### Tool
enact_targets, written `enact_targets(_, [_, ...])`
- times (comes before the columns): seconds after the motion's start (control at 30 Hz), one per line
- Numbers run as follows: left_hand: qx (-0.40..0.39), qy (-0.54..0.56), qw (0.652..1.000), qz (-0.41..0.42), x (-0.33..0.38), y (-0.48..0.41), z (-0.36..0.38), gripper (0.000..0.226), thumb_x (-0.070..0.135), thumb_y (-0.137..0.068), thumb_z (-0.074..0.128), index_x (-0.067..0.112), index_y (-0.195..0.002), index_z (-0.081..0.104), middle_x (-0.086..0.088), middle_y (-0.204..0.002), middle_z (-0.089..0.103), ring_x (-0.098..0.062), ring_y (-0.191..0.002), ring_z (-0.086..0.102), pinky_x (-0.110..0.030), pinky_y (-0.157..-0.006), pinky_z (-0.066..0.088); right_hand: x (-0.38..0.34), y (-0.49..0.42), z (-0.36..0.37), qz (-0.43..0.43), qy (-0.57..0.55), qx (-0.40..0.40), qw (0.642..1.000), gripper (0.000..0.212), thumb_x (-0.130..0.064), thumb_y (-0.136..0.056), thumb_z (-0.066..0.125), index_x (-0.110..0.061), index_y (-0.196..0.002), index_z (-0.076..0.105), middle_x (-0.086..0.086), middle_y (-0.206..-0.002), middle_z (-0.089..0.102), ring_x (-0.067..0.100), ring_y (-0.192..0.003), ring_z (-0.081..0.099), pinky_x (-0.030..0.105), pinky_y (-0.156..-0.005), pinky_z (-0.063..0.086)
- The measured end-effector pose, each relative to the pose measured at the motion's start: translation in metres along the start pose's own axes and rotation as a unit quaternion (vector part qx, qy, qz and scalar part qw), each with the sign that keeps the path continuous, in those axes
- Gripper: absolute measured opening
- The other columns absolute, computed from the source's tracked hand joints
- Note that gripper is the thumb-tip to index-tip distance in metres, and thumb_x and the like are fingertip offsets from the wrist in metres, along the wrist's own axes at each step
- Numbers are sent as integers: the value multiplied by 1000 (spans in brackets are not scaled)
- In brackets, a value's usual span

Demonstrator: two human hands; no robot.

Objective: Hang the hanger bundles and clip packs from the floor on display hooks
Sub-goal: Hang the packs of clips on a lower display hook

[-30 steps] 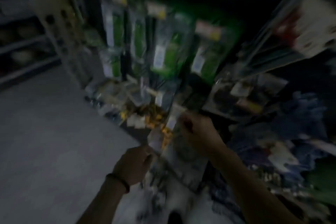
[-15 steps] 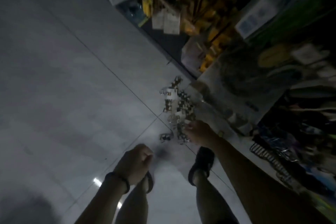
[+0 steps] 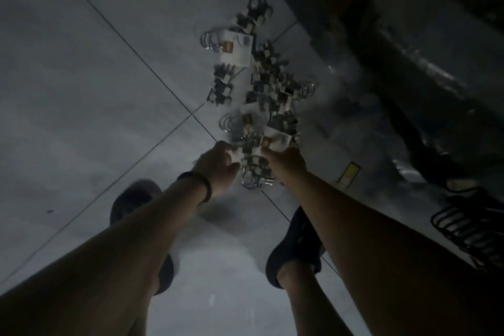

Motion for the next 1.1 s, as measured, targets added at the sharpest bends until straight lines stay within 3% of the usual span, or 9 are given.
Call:
enact_targets(0.13, [-15, 67, 998, 8, 16, -22, 33, 8, 26, -100, 66, 32, -105, 62, 0, -101, 74, -18, -89, 71, -24, -62, 49, 11, -11, 15, -12, -71, 70, 995, 91, -73, -91, 61, -10, -154, 40, 17, -143, 60, 36, -127, 60, 37, -94, 49])
enact_targets(0.2, [-23, 110, 994, 0, 19, -22, 45, 17, 21, -103, 62, 34, -99, 52, 5, -92, 67, -13, -81, 63, -20, -58, 45, 9, -4, 22, -38, -62, 75, 995, 86, -75, -94, 54, -14, -153, 44, 15, -140, 62, 35, -122, 63, 32, -85, 46])
enact_targets(0.4, [-13, 223, 974, -42, 6, -17, 44, 14, 36, -106, 56, 24, -103, 63, 5, -108, 61, -18, -98, 61, -52, -100, 55, 4, 20, -10, -153, -83, 99, 980, 50, -51, -99, 66, -4, -113, 73, -1, -96, 69, 16, -82, 68, 7, -51, 41])
enact_targets(0.47, [13, 236, 970, -61, 2, -19, 38, 12, 33, -106, 58, 25, -115, 59, -4, -114, 63, -22, -103, 62, -51, -100, 56, 14, 22, -26, -159, -73, 94, 980, 40, -45, -101, 65, -7, -97, 74, -1, -85, 71, 14, -70, 70, 8, -49, 44])
enact_targets(0.57, [64, 254, 961, -84, 2, -34, 31, 56, 37, -96, 71, 22, -144, 47, -10, -131, 66, -28, -108, 68, -45, -90, 61, 27, 24, -40, -157, -117, 43, 980, 29, -42, -102, 63, -25, -82, 71, 1, -79, 77, 9, -63, 74, 28, -56, 60])
enact_targets(0.7, [102, 283, 949, -96, 19, -54, 31, 61, 47, -95, 67, 28, -149, 46, -11, -147, 50, -32, -117, 63, -49, -102, 57, 32, 21, -51, -166, -166, 30, 972, 22, -50, -99, 65, -32, -92, 76, 2, -88, 81, 21, -79, 79, 53, -68, 66])
enact_targets(0.87, [73, 308, 944, -92, 29, -61, 33, 63, 60, -88, 71, 28, -138, 50, -6, -141, 39, -31, -111, 60, -49, -92, 61, 41, 22, -56, -165, -216, -20, 962, 50, -72, -91, 62, -29, -112, 75, 9, -106, 80, 25, -92, 78, 50, -74, 65])
enact_targets(1.0, [-5, 419, 906, -63, 34, -49, 20, 18, 12, -101, 66, 7, -108, 50, -22, -120, 71, -35, -86, 75, -45, -73, 67, 55, 34, -43, -79, -307, -178, 931, 56, -56, -102, 52, -9, -127, 69, 9, -100, 77, 16, -74, 69, 29, -59, 52])
enact_targets(1.1, [23, 434, 899, -64, 31, -24, 2, 25, 3, -100, 66, 13, -98, 44, -26, -104, 74, -31, -71, 78, -39, -58, 65, 51, 46, -42, -97, -256, -174, 946, 53, -54, -102, 56, -9, -123, 71, 8, -97, 78, 16, -72, 70, 25, -55, 51])
Point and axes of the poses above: each hand's wrist, its own y-axis away from the middle knuckle, its own z-axis out of the palm, x = y × z, the point moved 7 cm from there along -y, towards the middle knuckle
